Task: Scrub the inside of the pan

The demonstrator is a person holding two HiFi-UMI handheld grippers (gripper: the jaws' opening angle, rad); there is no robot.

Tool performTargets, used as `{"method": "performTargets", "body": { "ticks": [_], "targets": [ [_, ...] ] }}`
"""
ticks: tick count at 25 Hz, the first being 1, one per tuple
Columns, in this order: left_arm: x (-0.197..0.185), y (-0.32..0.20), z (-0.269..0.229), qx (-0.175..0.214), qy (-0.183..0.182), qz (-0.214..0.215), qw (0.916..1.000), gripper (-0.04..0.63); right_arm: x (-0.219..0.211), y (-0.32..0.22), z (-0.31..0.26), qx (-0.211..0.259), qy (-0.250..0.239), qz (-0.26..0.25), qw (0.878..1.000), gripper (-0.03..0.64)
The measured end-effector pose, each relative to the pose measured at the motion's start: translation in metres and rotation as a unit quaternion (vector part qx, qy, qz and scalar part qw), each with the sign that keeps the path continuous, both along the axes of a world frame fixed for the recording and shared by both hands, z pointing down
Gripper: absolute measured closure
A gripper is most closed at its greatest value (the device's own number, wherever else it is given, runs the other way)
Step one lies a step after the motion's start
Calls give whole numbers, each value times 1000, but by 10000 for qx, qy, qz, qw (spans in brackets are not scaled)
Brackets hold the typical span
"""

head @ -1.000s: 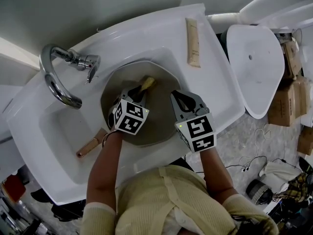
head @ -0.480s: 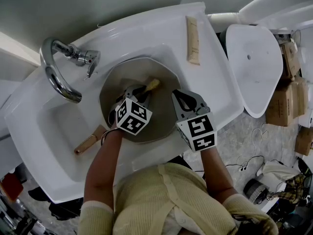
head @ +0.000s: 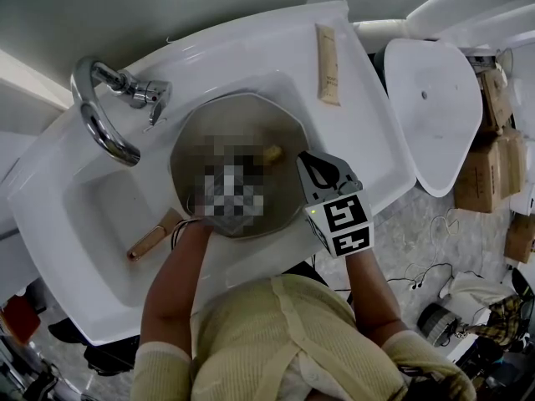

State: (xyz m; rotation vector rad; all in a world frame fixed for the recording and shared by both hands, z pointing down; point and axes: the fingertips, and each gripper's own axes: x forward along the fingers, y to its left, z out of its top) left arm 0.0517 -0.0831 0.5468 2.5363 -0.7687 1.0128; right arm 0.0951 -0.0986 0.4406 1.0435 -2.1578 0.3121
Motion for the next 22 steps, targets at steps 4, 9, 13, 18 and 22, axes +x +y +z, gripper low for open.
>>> {"method": "performTargets", "body": {
  "ticks": [4,9,13,18,22],
  "targets": [
    [4,10,1,-112,1,187,9998,474,-1,3,-1,5,3,-19,10000,588],
    [7,23,2,-270,-47,405,9988,474,0,6,-4,31,5,10,10000,588],
    [7,32,4,-421,-148,567,9974,474,-1,8,-7,64,-21,17,10000,588],
    [6,46,5,-569,-287,792,9948,474,2,11,-10,84,-37,37,10000,588],
    [6,54,6,-712,-383,932,9924,472,2,15,-14,133,-28,8,9999,588]
  ]
}}
